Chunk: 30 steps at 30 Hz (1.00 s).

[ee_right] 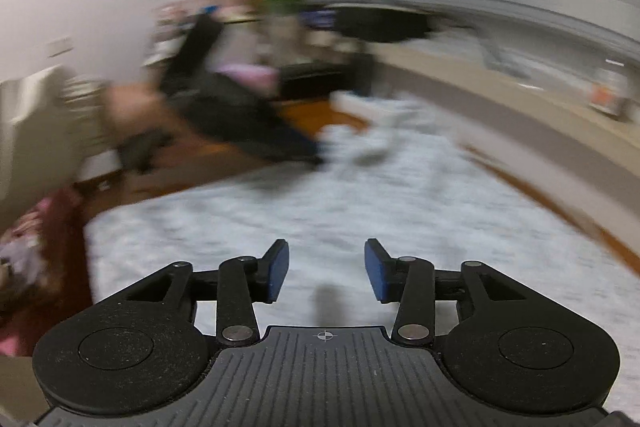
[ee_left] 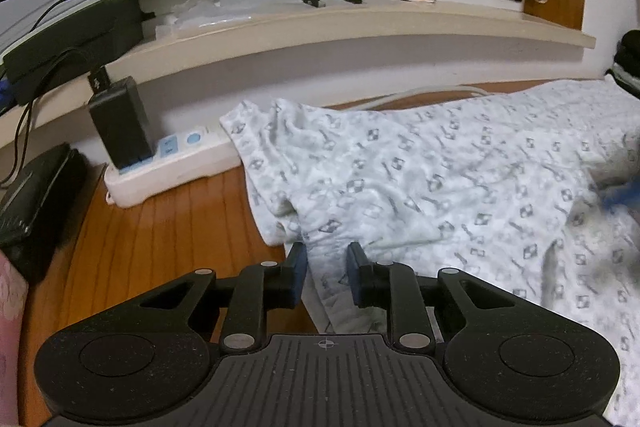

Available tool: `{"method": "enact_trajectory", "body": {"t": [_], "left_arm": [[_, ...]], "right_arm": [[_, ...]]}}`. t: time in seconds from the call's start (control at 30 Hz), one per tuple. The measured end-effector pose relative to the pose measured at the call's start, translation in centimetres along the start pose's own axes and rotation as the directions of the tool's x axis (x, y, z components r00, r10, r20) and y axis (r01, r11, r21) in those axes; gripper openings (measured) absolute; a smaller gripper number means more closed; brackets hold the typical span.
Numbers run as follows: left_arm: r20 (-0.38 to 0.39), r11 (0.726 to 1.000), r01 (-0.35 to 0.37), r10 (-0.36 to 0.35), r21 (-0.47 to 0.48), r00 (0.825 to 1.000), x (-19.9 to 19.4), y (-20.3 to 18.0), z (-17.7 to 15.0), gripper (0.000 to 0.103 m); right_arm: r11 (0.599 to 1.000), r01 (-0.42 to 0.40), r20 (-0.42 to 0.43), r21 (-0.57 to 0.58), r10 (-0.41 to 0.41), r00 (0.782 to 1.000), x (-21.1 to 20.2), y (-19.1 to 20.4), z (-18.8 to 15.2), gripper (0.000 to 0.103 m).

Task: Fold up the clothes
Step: 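Grasp the garment edge with the right gripper while the left gripper hovers open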

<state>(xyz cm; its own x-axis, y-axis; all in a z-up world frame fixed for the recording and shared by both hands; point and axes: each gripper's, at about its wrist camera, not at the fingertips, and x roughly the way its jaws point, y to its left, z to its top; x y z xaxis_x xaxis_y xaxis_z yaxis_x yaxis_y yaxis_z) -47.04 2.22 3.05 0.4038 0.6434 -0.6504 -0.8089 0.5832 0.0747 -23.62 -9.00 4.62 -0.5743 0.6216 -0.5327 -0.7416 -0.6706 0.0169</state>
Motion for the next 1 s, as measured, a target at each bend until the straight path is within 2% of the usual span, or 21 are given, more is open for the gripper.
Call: {"method": "enact_trajectory", "body": {"t": [0.23, 0.3, 0.5, 0.77, 0.87, 0.93, 1.0], "left_arm": [[0.002, 1.000, 0.002, -0.002, 0.000, 1.000, 0.5, 0.3, 0.3, 0.025], [0.003, 1.000, 0.000, 0.000, -0.004, 1.000, 0.4, 0.3, 0.2, 0.025], [0.005, 1.000, -0.006, 0.006, -0.016, 1.000, 0.4, 0.3, 0.2, 0.025], [-0.006, 1.000, -0.003, 0.003, -0.025, 1.000, 0.2, 0.4, 0.1, 0.025], [-0.013, 0.999, 0.001, -0.001, -0.033, 1.000, 0.0, 0.6, -0.1, 0.025], [-0.024, 0.999, 0.003, -0.004, -0.042, 1.000, -0.3, 0.8, -0.2, 0.026], [-0.044, 0.999, 0.005, -0.007, -0.054, 0.999, -0.8, 1.1, -0.3, 0.026]], "right_arm": [[0.978, -0.186, -0.010, -0.093, 0.186, 0.983, 3.5, 9.8, 1.2, 0.049], [0.968, -0.211, -0.019, -0.138, 0.211, 0.977, 4.1, 12.1, 1.4, 0.050], [0.953, -0.213, -0.054, -0.214, 0.206, 0.977, 5.4, 15.2, 1.4, 0.054], [0.944, -0.137, -0.070, -0.301, 0.121, 0.990, 6.0, 16.0, 0.2, 0.055], [0.931, -0.081, -0.046, -0.356, 0.070, 0.997, 6.1, 16.5, -0.5, 0.045], [0.943, -0.097, -0.035, -0.319, 0.090, 0.995, 5.7, 15.9, -0.3, 0.015], [0.955, -0.133, -0.036, -0.265, 0.128, 0.991, 5.2, 15.2, 0.1, 0.008]]}}
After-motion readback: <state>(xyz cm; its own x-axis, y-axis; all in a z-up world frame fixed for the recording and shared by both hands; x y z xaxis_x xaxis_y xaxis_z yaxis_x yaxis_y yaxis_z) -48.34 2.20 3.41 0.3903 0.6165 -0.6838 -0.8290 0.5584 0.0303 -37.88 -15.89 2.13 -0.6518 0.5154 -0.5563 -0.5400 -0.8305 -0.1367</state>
